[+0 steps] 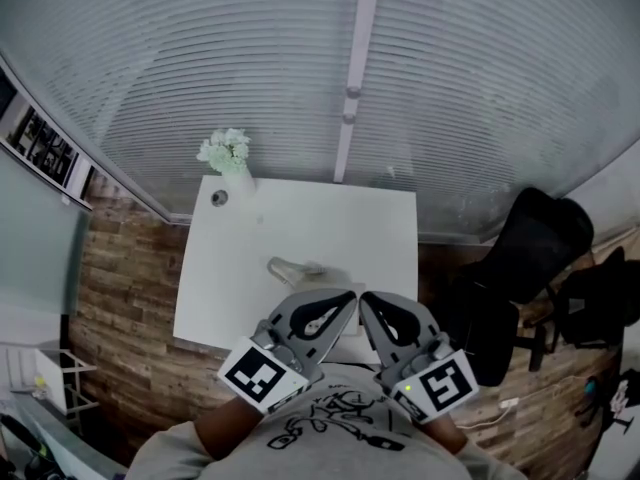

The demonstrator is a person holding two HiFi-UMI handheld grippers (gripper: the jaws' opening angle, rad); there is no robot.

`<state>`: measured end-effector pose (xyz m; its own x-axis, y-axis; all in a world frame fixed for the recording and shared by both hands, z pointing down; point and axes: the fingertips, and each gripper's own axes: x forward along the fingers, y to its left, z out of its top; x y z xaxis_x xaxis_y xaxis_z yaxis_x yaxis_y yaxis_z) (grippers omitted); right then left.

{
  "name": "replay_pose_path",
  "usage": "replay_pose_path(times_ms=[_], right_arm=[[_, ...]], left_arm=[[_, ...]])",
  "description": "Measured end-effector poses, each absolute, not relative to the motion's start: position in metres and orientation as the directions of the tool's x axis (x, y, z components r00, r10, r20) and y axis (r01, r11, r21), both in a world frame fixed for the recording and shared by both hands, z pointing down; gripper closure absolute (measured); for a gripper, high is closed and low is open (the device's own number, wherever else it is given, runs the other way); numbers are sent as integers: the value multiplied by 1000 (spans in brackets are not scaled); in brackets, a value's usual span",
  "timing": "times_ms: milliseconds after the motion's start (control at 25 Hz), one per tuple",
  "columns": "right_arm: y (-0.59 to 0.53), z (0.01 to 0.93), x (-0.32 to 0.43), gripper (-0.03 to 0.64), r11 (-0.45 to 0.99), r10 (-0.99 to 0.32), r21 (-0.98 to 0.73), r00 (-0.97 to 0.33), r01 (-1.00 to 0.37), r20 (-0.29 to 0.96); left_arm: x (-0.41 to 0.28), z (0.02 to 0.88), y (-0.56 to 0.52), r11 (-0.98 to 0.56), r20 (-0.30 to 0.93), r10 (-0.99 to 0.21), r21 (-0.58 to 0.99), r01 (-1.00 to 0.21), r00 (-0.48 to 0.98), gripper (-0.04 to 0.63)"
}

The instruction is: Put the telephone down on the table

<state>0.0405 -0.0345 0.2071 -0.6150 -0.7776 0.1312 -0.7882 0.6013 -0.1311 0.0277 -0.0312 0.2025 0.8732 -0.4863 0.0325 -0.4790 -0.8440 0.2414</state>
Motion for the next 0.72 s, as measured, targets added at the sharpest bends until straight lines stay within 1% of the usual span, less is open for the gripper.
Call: replay_pose_path(times_ms=[720], right_arm=[[-36, 203, 41, 578, 599, -782, -135, -613, -789, 111]], left_arm=[[31, 205, -32, -838, 35, -493, 250, -485, 869, 594]])
